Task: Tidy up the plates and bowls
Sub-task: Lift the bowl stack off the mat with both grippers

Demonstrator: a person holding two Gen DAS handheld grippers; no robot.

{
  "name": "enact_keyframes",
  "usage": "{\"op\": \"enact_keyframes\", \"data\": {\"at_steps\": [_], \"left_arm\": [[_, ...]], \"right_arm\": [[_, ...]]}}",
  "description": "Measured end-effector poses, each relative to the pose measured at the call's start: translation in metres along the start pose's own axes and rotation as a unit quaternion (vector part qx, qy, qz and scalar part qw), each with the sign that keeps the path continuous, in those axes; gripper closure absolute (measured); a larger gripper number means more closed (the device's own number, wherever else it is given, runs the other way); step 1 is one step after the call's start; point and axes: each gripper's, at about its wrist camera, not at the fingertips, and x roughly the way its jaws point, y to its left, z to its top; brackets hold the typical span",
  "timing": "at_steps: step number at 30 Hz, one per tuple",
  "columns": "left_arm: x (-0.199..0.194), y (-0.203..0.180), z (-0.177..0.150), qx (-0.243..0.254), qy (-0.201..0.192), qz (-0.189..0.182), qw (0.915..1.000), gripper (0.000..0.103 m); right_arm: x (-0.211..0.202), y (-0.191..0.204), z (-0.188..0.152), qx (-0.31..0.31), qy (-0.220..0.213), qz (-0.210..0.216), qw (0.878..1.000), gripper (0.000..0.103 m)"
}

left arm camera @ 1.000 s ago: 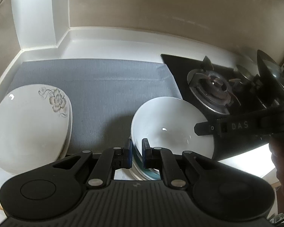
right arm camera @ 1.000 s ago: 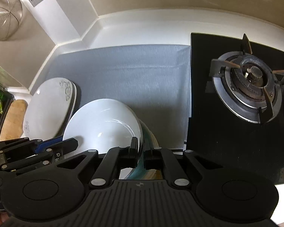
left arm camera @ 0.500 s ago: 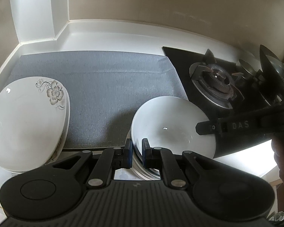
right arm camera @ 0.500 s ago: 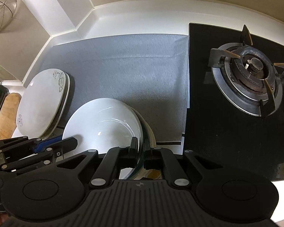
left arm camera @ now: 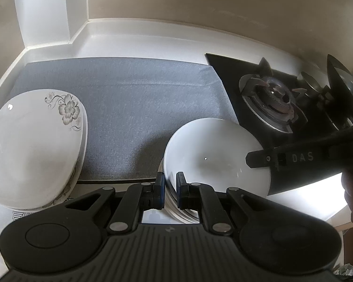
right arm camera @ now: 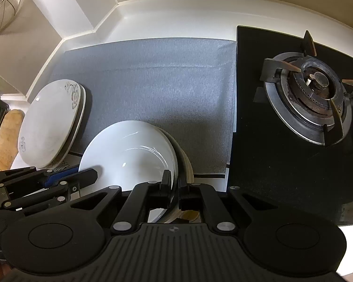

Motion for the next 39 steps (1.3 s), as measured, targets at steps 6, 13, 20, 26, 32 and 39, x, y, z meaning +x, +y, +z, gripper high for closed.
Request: {"op": "enact_keyframes", "data": {"at_steps": [6,13,20,26,32,39], "left_arm": [[0.001,0.002,0.000,-0.008,-0.001,-0.001,1.0000,0.094],[0.000,0.001,0.000,-0.011,0.000,0.003,0.9999,0.094],[-0.001,-0.001,0.001,-0.013,0.000,0.008,0.9999,0.095],[-0.002,-0.001,0.001,-0.015,-0.003,0.012,0.9998,0.095],[-0.003,-0.002,0.001,-0.026,-0.007,0.017,0.9995,0.095],[-0.007,-0.007,0.000,-0.024,-0.023,0.024,0.9991,0.092]], "right_arm": [[0.002,0.003,0.003,0.000,0.010,-0.002,1.000,0.095],[0.004,0.001,0.008,0.010,0.022,0.002,1.000,0.093],[0.004,-0.004,0.009,0.020,0.030,0.013,0.999,0.092],[0.002,-0.008,0.007,0.026,0.033,0.022,0.999,0.092],[0.000,-0.011,0.005,0.025,0.032,0.030,0.999,0.092],[-0.004,-0.011,0.002,0.009,0.019,0.021,1.000,0.084]]}}
